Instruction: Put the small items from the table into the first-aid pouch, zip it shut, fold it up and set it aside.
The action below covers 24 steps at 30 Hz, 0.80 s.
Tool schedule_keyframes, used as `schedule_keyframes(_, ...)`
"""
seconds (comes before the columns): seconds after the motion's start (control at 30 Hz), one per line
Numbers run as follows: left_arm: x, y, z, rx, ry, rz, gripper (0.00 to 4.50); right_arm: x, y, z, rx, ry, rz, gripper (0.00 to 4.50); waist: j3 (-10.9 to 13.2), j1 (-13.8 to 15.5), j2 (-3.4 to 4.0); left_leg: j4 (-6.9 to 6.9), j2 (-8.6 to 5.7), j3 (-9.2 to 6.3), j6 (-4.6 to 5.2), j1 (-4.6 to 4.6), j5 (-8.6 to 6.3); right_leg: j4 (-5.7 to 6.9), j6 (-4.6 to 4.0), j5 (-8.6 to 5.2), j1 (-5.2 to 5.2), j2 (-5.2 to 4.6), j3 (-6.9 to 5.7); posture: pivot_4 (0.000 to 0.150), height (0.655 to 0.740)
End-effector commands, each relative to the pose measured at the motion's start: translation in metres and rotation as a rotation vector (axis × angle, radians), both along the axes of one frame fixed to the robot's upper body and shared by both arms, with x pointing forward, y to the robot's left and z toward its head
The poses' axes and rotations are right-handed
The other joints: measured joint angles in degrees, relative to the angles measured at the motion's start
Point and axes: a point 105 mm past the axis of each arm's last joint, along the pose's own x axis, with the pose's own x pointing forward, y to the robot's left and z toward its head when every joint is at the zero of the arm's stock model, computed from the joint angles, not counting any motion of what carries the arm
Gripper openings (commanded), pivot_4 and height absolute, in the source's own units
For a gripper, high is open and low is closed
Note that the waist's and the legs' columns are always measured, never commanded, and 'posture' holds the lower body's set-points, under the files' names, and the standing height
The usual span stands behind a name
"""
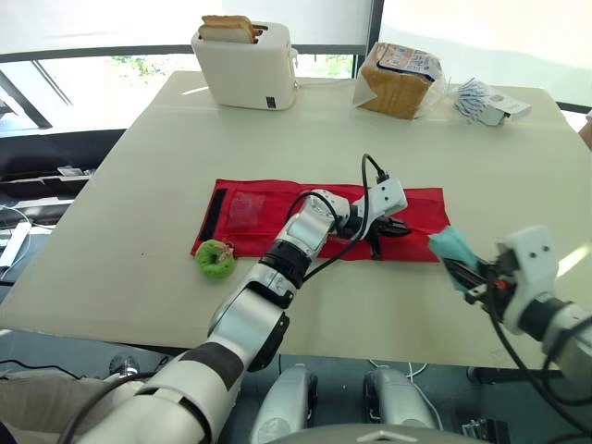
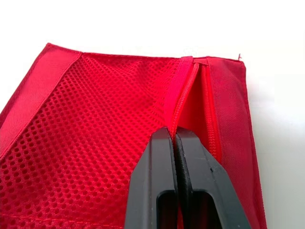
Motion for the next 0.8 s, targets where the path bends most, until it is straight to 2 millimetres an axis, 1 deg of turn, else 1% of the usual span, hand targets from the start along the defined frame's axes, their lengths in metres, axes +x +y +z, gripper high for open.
schedule_keyframes(0.03, -0.007, -0.009, 0.019, -0.055, -0.020, -0.048, 0.00, 0.022, 0.007, -0.033, -0.029, 0.110, -0.086, 0.40, 0.0, 0.1, 0.03, 0.00, 0.00, 0.00, -0.01, -0.01, 0.01, 0.00, 0.00, 0.00, -0.01, 0.00, 0.00, 0.150, 0.7400)
schedule_keyframes(0.1, -0.009, -0.009, 0.021, -0.060, -0.017, -0.053, 0.00, 0.030, 0.006, -0.043, -0.031, 0.143, -0.121, 0.40, 0.0, 0.5, 0.04, -0.01, -0.02, -0.01, -0.15, -0.07, 0.09, -0.01, -0.01, 0.00, -0.05, -0.02, -0.01, 0.150, 0.7400)
schedule_keyframes(0.17, -0.009, -0.008, 0.022, -0.065, -0.015, -0.050, 0.00, 0.034, 0.009, -0.050, -0.047, 0.170, -0.112, 0.40, 0.0, 0.5, 0.04, -0.01, -0.04, 0.07, -0.25, -0.10, 0.15, 0.00, 0.00, 0.00, -0.12, -0.04, 0.04, 0.150, 0.7400)
schedule_keyframes(0.3, -0.011, -0.006, 0.023, -0.075, -0.007, -0.036, 0.00, 0.044, 0.016, -0.057, -0.061, 0.186, -0.089, 0.40, 0.0, 0.3, 0.04, 0.01, -0.04, 0.13, -0.10, 0.01, 0.06, 0.02, 0.01, 0.01, -0.05, -0.02, 0.09, 0.150, 0.7400)
schedule_keyframes(0.43, -0.020, -0.003, 0.021, -0.079, 0.003, -0.043, 0.00, 0.064, 0.019, -0.053, -0.023, 0.159, -0.129, 0.40, -0.1, -0.9, 0.01, -0.01, 0.01, 0.12, -0.01, 0.09, 0.01, 0.05, 0.00, 0.01, 0.00, 0.04, 0.11, 0.150, 0.7400)
schedule_keyframes(0.6, -0.025, -0.001, 0.020, -0.077, 0.008, -0.030, 0.00, 0.086, 0.020, -0.047, -0.002, 0.118, -0.181, 0.40, -0.1, -0.9, 0.03, -0.05, 0.03, 0.12, -0.03, 0.17, 0.02, 0.07, 0.00, 0.01, 0.02, 0.07, 0.14, 0.150, 0.7400)
schedule_keyframes(0.73, -0.028, 0.001, 0.019, -0.071, 0.004, -0.030, 0.00, 0.100, 0.020, -0.048, 0.012, 0.094, -0.201, 0.40, -0.1, -1.0, 0.04, -0.06, 0.02, 0.13, -0.19, 0.17, 0.11, 0.06, 0.00, 0.01, 0.02, 0.06, 0.14, 0.150, 0.7400)
schedule_keyframes(0.77, -0.028, 0.001, 0.019, -0.070, 0.002, -0.028, 0.00, 0.102, 0.020, -0.050, 0.011, 0.093, -0.196, 1.17, -0.1, -1.0, 0.04, -0.06, 0.01, 0.13, -0.24, 0.17, 0.14, 0.06, 0.00, 0.01, 0.02, 0.06, 0.14, 0.150, 0.7400)
schedule_keyframes(0.8, -0.026, 0.002, 0.020, -0.069, 0.000, -0.021, 0.00, 0.101, 0.021, -0.051, 0.005, 0.093, -0.173, 1.39, -0.1, -0.9, 0.04, -0.06, 0.01, 0.14, -0.24, 0.18, 0.14, 0.06, 0.00, 0.01, 0.02, 0.06, 0.15, 0.150, 0.7400)
